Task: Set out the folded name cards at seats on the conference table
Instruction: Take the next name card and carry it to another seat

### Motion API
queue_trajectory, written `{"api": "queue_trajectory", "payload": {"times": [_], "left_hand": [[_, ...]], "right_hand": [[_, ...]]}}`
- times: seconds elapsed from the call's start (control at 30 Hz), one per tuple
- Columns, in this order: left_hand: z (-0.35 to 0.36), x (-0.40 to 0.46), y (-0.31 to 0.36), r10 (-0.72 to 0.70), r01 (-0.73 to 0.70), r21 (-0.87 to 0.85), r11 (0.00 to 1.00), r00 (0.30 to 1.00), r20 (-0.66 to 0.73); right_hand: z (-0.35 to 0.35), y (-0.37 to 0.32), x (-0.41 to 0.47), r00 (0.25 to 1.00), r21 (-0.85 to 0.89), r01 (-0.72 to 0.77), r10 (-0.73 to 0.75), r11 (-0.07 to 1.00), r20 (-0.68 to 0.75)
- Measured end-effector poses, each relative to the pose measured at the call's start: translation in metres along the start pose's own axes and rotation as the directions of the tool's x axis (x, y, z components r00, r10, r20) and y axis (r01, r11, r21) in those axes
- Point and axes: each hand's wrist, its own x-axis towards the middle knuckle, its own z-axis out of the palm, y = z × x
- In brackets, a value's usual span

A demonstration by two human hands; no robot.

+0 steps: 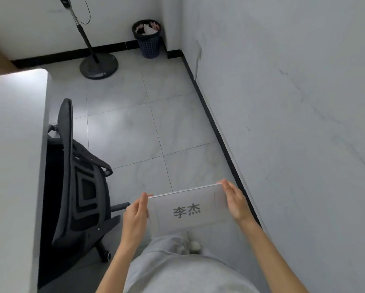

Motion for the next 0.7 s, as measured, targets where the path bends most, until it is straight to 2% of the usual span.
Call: {"api": "queue_trajectory", "payload": {"times": [0.17,0.4,0.57,0.7], "left_hand": [[0.017,0.088,0.041,0.011,-0.012,-0.037,0.999,0.999,-0.032],[0.015,0.258,0.127,0.039,-0.039,0.008,0.999,0.998,-0.056],[-0.001,0.346,0.188,0.057,-0.063,-0.033,0.997,0.987,-0.148],[-0.016,0.408,0.211,0.000,-0.023,-0.084,0.996,0.964,-0.265]], "right_hand": [[0.006,-0.040,0.091,1.000,0.024,0.018,-0.018,1.000,-0.001],[0.033,-0.138,0.246,0.999,-0.020,0.025,-0.025,1.000,-0.026],[0.060,-0.213,0.336,0.998,-0.063,0.043,-0.039,0.997,0.056],[0.098,-0.266,0.414,0.984,-0.084,0.048,-0.033,0.995,0.175]]}}
